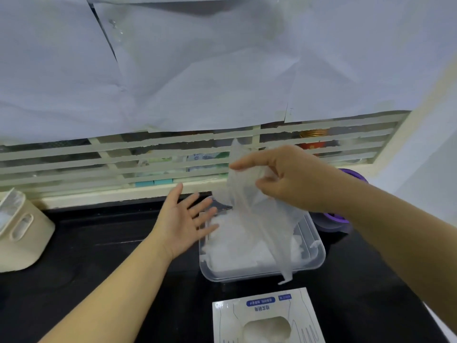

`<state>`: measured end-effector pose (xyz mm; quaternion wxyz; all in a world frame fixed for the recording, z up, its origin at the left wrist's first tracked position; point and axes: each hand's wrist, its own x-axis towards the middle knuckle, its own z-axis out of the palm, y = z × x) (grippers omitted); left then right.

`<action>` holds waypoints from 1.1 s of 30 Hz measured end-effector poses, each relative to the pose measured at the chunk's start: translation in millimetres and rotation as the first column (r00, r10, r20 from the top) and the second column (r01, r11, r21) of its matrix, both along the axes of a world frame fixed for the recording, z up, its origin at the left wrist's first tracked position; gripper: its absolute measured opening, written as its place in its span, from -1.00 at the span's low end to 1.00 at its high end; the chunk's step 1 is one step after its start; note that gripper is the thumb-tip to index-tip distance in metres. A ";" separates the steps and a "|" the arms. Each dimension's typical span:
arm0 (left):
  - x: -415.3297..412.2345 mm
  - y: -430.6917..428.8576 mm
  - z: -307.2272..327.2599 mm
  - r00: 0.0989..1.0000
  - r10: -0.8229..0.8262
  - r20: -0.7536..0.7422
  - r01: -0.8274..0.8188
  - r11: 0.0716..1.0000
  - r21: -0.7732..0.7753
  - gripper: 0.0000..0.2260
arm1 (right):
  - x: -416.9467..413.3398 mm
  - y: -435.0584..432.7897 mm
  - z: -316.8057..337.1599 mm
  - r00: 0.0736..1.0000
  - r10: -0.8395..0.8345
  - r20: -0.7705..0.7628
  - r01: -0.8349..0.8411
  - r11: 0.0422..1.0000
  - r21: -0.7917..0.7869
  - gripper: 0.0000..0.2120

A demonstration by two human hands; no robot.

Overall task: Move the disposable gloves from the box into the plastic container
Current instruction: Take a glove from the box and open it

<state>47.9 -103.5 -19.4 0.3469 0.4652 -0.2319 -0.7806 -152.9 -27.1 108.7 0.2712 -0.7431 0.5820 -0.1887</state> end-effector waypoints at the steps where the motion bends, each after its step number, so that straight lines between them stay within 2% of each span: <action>1: 0.9 -3.0 3.0 0.996 0.057 0.066 -0.051 0.996 -0.079 -0.49 | 2.1 -2.8 4.5 0.998 0.028 -0.048 -0.027 0.999 0.029 -0.54; 4: 1.7 -8.1 18.0 0.924 0.298 0.241 -0.197 0.908 -0.369 -0.80 | 3.7 -8.6 10.0 0.996 0.054 -0.073 -0.050 0.997 0.056 -0.52; 6: 2.1 -5.8 29.8 0.828 0.465 0.314 -0.204 0.771 -0.603 -0.88 | 2.7 -11.1 10.9 0.999 0.048 -0.012 -0.047 0.996 0.070 -0.53; 9: -2.3 4.5 49.8 0.753 0.614 0.236 -0.066 0.428 -0.902 -0.81 | -5.3 -11.6 13.1 0.993 0.018 0.119 -0.025 0.998 0.055 -0.55; 11: -10.0 9.1 57.2 0.723 0.644 0.250 0.193 0.160 -0.968 -0.77 | -15.5 -11.8 7.8 0.970 -0.037 0.241 0.031 0.999 0.029 -0.55; 12: -15.2 10.0 57.0 0.711 0.637 0.298 0.336 0.064 -0.940 -0.74 | -21.5 -11.9 2.3 0.952 -0.080 0.297 0.075 0.997 0.027 -0.54; 13: -21.5 9.8 55.3 0.680 0.623 0.387 0.483 0.016 -0.875 -0.69 | -28.3 -12.9 -6.6 0.935 -0.130 0.331 0.123 0.991 0.043 -0.54; 14: -27.9 9.9 52.1 0.619 0.600 0.507 0.627 0.010 -0.779 -0.63 | -34.3 -12.8 -15.9 0.920 -0.177 0.349 0.161 0.984 0.074 -0.54; 15: -34.0 10.0 47.2 0.523 0.560 0.643 0.763 0.031 -0.646 -0.55 | -39.4 -13.1 -26.7 0.910 -0.219 0.352 0.191 0.975 0.113 -0.54; 17: -45.6 8.7 32.1 0.256 0.443 0.859 0.946 0.068 -0.317 -0.46 | -48.4 -13.5 -48.9 0.892 -0.294 0.342 0.240 0.951 0.193 -0.54; 18: -50.5 6.6 22.1 0.148 0.390 0.909 0.981 0.059 -0.185 -0.46 | -52.6 -13.9 -60.6 0.887 -0.329 0.324 0.265 0.937 0.227 -0.53; 20: -56.9 2.1 5.2 0.025 0.308 0.951 0.999 0.025 -0.034 -0.49 | -57.6 -14.1 -81.8 0.899 -0.372 0.230 0.313 0.915 0.255 -0.48; 25: -66.0 -4.0 -24.9 -0.101 0.180 0.978 0.993 -0.047 0.111 -0.51 | -56.3 -14.4 -126.6 0.942 -0.318 -0.105 0.334 0.919 0.210 -0.43; 28: -71.2 -3.9 -34.8 -0.156 0.187 0.970 0.981 -0.086 0.174 -0.49 | -52.8 -14.3 -143.8 0.936 -0.263 -0.235 0.309 0.932 0.189 -0.47; 31: -75.9 1.5 -40.8 -0.182 0.249 0.951 0.963 -0.149 0.223 -0.50 | -51.1 -14.4 -149.7 0.891 -0.209 -0.402 0.274 0.955 0.110 -0.47; 33: -76.0 3.9 -45.9 -0.205 0.230 0.951 0.955 -0.168 0.246 -0.50 | -50.1 -14.0 -151.0 0.822 -0.157 -0.547 0.214 0.976 0.041 -0.51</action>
